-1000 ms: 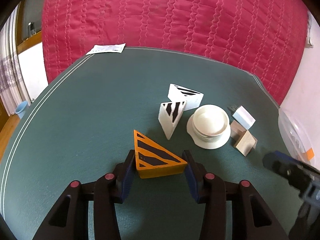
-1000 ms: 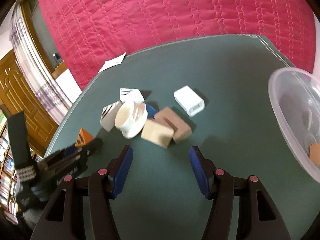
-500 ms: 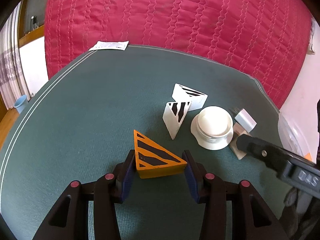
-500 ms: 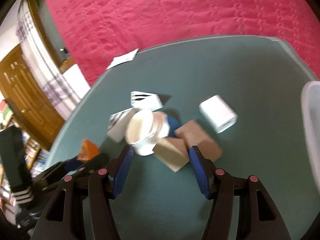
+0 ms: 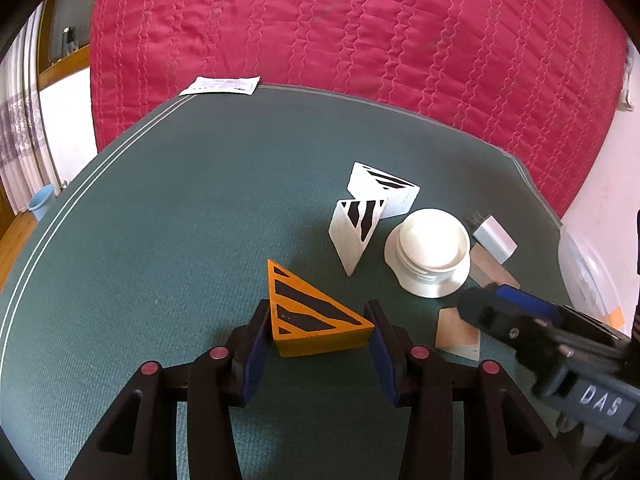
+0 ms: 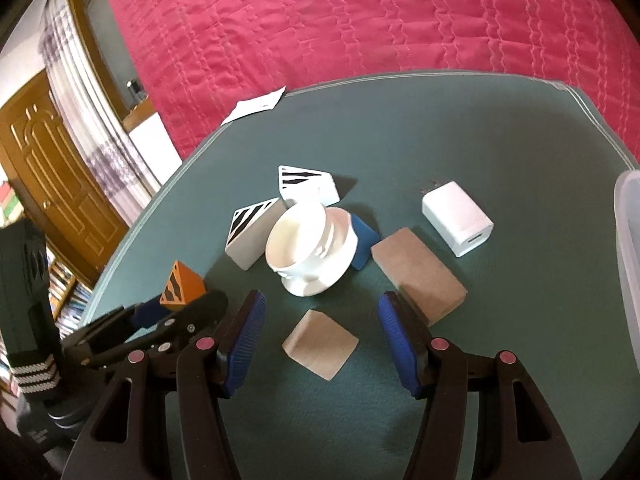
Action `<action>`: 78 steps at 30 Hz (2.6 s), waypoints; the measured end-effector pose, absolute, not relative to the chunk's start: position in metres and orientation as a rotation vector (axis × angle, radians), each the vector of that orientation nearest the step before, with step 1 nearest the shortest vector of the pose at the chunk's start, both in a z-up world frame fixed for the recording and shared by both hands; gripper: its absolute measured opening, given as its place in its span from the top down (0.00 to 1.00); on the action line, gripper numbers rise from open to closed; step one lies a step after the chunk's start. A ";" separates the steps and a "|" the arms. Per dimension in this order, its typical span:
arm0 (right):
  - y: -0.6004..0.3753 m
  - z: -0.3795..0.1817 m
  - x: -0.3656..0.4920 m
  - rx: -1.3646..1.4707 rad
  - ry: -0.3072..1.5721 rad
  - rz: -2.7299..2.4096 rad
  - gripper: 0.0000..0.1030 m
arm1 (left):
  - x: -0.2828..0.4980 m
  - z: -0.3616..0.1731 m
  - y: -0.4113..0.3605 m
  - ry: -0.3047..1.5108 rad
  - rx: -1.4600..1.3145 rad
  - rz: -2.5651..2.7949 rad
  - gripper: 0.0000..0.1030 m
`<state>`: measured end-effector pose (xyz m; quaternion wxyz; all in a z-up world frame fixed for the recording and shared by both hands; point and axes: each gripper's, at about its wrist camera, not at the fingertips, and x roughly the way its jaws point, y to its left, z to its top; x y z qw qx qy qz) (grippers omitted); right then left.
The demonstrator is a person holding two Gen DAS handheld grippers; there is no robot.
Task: Organize rigid objects
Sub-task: 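Grasp the thin tan square tile with the right gripper while the left holds the triangle, then lift the tan tile with the right gripper and carry it toward the bowl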
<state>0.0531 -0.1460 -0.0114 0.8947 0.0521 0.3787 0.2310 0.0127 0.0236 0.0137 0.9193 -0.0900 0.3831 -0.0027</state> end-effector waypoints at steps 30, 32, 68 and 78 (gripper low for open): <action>-0.120 -0.025 0.030 -0.166 0.785 0.623 0.65 | 0.013 0.016 0.036 0.781 -0.229 0.060 0.53; -0.120 -0.025 0.024 -0.177 0.784 0.610 0.65 | 0.013 0.016 0.035 0.781 -0.229 0.060 0.53; -0.144 -0.031 -0.027 -0.040 0.873 0.658 0.69 | 0.012 0.017 0.032 0.782 -0.229 0.057 0.53; -0.134 -0.025 0.003 -0.015 0.845 0.554 0.60 | 0.012 0.017 0.033 0.784 -0.230 0.056 0.53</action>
